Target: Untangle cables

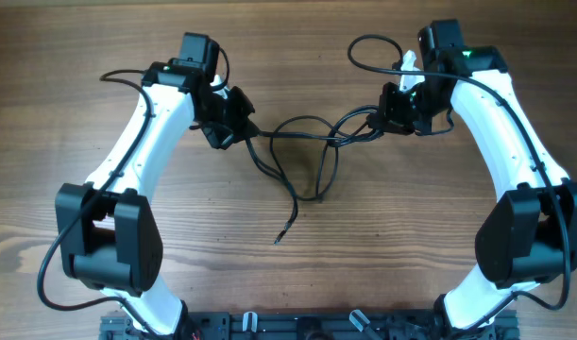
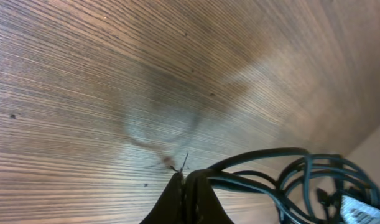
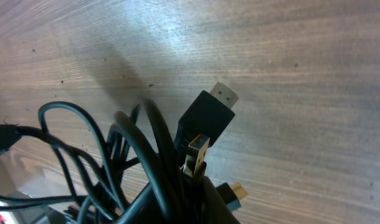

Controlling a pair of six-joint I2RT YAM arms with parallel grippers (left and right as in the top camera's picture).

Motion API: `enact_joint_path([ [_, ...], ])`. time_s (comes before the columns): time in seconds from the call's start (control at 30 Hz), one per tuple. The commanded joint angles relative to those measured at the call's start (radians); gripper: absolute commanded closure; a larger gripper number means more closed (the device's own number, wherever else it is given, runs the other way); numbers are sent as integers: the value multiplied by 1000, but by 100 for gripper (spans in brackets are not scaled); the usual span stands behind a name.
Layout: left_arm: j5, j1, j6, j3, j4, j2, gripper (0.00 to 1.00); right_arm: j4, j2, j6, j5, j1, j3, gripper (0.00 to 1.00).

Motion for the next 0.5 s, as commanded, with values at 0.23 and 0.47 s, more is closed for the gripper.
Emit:
enact_joint_path([
  [0.23, -48, -77, 422, 113, 0, -25, 56, -12, 9, 21, -92, 68, 0, 96],
  [0.47, -29, -158, 481, 199, -23, -128, 54, -33, 9, 10, -193, 69, 0, 96],
])
